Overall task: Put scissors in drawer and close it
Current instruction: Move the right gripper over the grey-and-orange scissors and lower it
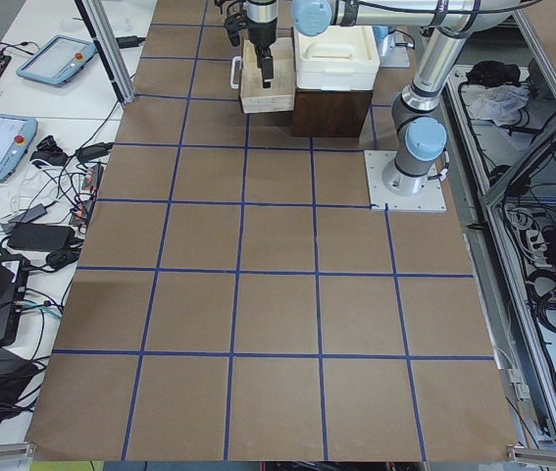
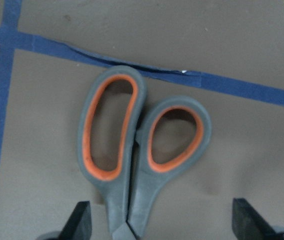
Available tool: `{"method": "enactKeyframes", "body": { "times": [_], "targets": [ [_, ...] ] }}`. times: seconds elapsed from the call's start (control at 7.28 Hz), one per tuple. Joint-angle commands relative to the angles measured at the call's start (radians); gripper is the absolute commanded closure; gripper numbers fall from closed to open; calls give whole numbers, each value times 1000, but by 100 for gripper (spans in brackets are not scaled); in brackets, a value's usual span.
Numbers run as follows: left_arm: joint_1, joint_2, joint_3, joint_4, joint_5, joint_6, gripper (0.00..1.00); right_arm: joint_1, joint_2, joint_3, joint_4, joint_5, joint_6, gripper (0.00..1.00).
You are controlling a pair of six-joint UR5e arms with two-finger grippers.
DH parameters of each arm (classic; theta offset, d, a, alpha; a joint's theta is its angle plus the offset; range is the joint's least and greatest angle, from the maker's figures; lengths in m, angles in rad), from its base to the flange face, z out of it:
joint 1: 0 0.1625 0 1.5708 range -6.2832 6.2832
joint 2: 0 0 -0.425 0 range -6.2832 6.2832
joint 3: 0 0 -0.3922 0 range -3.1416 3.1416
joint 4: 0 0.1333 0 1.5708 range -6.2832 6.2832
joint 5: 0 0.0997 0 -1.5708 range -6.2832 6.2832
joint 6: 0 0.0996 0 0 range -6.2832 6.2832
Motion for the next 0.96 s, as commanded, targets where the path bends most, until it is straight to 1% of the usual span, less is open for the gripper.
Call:
{"method": "enactKeyframes", "body": {
  "times": [0.0,0.27,0.41,0.69,0.82],
  "targets": [
    [0,0,0,0,0,-1,0,-1,-2,7,-2,-7,-9,4],
    [0,0,0,0,0,-1,0,-11,-4,7,-2,-8,-11,6],
    [0,0,0,0,0,-1,0,-11,-4,7,-4,-7,-11,15],
    [0,0,0,0,0,-1,0,-11,-3,7,-2,-2,-11,36],
    [0,-2,0,0,0,-1,0,-11,-1,7,-2,-4,-11,62]
  ]
}}
